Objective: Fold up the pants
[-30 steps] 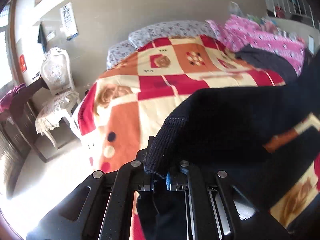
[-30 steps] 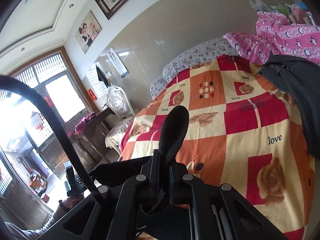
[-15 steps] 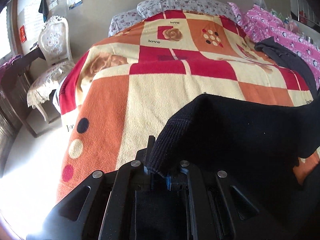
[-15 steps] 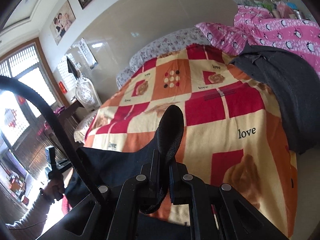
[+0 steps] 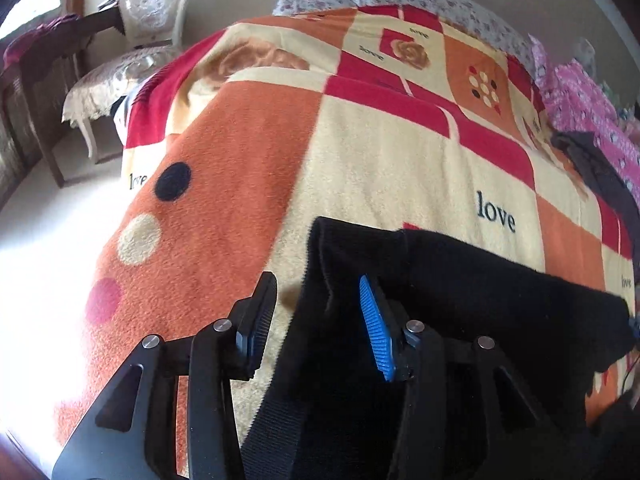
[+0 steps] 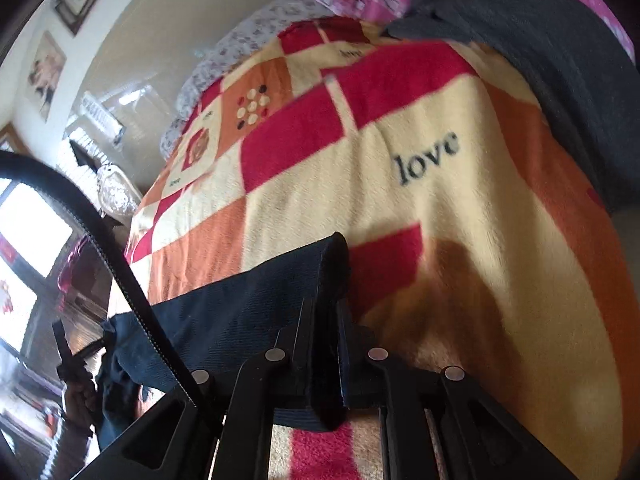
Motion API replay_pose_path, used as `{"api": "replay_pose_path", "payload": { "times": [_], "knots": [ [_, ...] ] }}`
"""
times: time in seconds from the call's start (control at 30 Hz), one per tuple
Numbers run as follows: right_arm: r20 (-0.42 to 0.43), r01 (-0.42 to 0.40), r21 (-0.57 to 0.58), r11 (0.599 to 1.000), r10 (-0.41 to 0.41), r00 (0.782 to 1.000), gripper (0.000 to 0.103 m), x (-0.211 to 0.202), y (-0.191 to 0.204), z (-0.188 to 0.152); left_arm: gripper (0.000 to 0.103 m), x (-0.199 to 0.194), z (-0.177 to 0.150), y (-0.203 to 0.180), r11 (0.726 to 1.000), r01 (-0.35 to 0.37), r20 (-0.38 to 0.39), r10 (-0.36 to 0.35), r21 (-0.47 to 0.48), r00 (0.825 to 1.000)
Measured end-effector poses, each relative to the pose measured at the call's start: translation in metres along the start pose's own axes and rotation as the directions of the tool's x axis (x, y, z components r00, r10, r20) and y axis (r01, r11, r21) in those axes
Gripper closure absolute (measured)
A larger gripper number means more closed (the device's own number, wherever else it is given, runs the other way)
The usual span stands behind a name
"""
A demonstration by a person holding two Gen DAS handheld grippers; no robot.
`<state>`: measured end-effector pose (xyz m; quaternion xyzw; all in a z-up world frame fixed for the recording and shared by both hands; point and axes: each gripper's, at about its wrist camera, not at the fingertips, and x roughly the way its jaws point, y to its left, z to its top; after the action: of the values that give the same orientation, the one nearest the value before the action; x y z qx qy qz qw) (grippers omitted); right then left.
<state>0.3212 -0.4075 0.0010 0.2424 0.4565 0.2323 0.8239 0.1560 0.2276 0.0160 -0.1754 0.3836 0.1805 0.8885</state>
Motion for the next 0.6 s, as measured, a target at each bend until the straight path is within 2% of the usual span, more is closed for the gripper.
{"api": "replay_pose_path", "payload": {
  "times": [0.13, 0.2, 0.33, 0.6],
  "knots": [
    [0.143, -0.021, -0.022, 1.0, 0.024, 0.989, 0.09, -0.025, 0.002, -0.005, 0.06, -0.014, 0.0, 0.029, 0.985, -0.027, 0.081, 0.041, -0.169, 0.996],
    [0.187, -0.043, -0.034, 0.999, 0.048, 0.981, 0.087, -0.035, 0.003, -0.008, 0.06, -0.015, -0.001, 0.038, 0.973, -0.043, 0.086, 0.064, -0.227, 0.994],
    [0.228, -0.047, -0.026, 0.999, 0.052, 0.972, 0.082, -0.043, 0.004, -0.008, 0.06, -0.011, -0.001, 0.034, 0.972, -0.087, 0.072, 0.105, -0.217, 0.992],
    [0.212, -0.073, -0.032, 0.997, 0.079, 0.974, 0.078, -0.038, 0.008, -0.007, 0.06, -0.008, -0.002, 0.033, 0.969, -0.129, 0.053, 0.144, -0.21, 0.988]
  ]
}}
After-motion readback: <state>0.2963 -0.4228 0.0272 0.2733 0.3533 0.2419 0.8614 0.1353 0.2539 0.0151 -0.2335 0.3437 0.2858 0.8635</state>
